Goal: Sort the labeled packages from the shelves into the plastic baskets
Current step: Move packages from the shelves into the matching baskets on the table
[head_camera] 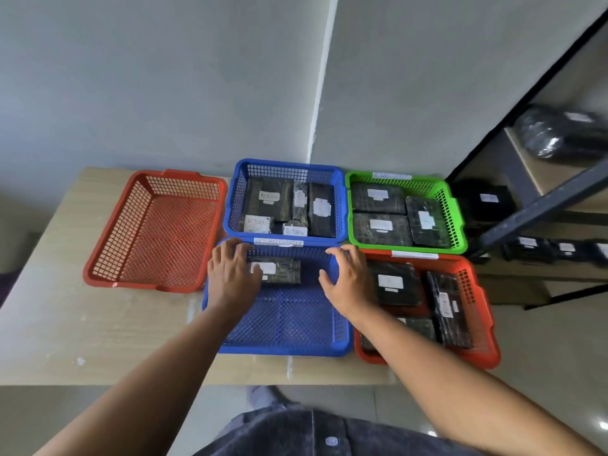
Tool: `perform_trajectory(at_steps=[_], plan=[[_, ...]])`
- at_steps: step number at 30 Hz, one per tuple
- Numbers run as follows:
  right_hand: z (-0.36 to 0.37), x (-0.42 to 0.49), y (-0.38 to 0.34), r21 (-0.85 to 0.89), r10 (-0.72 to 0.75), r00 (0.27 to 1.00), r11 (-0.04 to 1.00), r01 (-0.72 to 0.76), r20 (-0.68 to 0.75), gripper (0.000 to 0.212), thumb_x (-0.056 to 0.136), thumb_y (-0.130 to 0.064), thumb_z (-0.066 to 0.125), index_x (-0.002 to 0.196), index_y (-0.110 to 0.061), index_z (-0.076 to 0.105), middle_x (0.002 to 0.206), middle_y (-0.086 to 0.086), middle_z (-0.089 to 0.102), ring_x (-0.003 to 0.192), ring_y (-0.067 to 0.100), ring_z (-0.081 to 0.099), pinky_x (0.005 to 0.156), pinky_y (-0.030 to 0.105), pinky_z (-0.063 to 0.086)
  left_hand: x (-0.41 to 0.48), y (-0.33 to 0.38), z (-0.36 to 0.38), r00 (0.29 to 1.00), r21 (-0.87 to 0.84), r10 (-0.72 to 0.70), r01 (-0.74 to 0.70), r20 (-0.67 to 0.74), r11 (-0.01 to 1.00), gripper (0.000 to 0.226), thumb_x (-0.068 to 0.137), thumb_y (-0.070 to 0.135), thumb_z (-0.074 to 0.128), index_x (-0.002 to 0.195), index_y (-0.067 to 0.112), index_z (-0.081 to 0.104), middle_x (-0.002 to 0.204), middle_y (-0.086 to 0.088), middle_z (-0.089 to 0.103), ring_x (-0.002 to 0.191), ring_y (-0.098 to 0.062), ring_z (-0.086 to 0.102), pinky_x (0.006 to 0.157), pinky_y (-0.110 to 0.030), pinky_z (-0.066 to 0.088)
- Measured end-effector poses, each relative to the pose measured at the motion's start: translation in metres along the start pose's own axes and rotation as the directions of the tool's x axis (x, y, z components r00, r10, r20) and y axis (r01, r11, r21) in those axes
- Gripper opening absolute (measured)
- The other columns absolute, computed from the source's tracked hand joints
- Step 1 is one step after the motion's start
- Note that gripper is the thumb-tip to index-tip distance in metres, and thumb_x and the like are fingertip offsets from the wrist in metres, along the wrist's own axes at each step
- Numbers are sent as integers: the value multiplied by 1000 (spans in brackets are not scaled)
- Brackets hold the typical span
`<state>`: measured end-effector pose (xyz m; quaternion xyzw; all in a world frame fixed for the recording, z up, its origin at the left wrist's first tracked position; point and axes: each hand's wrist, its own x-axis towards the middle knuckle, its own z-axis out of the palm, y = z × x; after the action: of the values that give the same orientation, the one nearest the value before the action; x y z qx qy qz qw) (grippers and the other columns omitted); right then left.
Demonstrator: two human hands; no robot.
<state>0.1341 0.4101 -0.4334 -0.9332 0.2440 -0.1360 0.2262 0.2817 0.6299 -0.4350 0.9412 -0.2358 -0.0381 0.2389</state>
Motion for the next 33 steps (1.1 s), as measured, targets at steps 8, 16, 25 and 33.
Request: perform_trajectory(at_steps=[8, 16, 25, 33], plan=[[-109, -44, 99, -149, 14, 996, 988, -28, -92, 74, 88, -57, 56, 155, -28, 48, 153, 7, 51, 138, 31, 49, 110, 52, 44, -45, 143, 62, 969, -18, 227, -226, 100, 974, 36, 90, 28, 72, 124, 19, 66, 129, -4, 55, 120, -31, 51, 102, -50, 48], [-256, -131, 243, -256, 60, 984, 961, -103, -168, 82, 88, -64, 55, 160, -29, 41, 152, 8, 52, 139, 30, 49, 111, 50, 45, -128, 339, 129, 890, -88, 392, -382, 231, 920, 27, 87, 41, 59, 110, 33, 68, 117, 5, 63, 116, -28, 61, 93, -46, 50], [-384, -209, 360, -324, 227, 937, 894, -309, -266, 77, 91, -68, 54, 157, -30, 41, 146, 1, 54, 133, 25, 50, 103, 46, 47, -180, 490, 149, 747, -80, 528, -546, 404, 834, 32, 96, 42, 59, 128, 42, 63, 138, 11, 56, 135, -20, 49, 111, -45, 40], [-441, -219, 409, -268, 295, 887, 877, -399, -354, 76, 90, -68, 52, 154, -26, 46, 144, 2, 56, 135, 25, 51, 104, 50, 49, -159, 571, 157, 711, -36, 580, -619, 397, 784, 33, 95, 40, 60, 127, 42, 64, 137, 10, 57, 133, -18, 51, 111, -48, 43]])
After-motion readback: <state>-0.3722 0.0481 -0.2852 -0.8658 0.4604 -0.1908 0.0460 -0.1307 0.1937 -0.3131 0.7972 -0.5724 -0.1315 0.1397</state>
